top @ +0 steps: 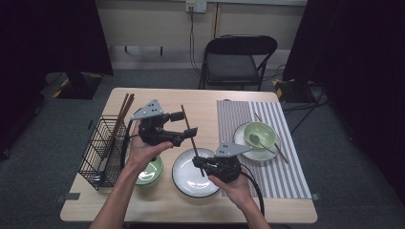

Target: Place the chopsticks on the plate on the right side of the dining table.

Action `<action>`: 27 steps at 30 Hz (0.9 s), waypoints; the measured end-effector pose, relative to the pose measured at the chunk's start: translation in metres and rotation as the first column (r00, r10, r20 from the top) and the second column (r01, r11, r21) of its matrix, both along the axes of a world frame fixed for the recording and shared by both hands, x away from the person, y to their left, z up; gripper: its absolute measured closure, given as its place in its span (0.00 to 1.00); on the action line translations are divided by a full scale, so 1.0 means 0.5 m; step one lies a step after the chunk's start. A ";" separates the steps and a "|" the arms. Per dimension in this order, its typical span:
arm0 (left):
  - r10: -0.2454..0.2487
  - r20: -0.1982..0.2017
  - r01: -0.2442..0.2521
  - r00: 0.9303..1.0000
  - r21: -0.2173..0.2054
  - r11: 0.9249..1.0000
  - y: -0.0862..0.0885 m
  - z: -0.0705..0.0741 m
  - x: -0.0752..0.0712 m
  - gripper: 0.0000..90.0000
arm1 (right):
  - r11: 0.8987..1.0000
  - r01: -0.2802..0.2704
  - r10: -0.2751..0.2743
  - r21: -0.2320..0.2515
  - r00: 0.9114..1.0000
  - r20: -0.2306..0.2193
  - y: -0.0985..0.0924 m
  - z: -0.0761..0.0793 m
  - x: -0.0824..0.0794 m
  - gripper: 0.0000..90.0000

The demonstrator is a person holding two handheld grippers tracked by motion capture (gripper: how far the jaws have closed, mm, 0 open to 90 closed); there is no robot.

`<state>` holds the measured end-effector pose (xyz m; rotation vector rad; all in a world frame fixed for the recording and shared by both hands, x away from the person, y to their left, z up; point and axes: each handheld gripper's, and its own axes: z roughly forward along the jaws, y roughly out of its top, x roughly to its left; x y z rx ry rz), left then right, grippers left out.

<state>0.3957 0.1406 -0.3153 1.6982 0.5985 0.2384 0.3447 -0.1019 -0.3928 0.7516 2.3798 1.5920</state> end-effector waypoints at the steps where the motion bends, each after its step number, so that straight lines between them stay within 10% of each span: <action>1: 0.002 -0.003 -0.002 1.000 0.000 1.000 0.002 -0.001 0.003 0.25 | 1.000 0.005 -0.005 -0.001 1.000 0.004 -0.003 0.001 -0.002 0.94; 27: 0.078 -0.072 -0.079 0.994 -0.007 0.997 0.063 -0.052 0.030 0.21 | 0.999 0.030 -0.031 0.038 0.999 0.016 -0.022 0.016 -0.012 0.95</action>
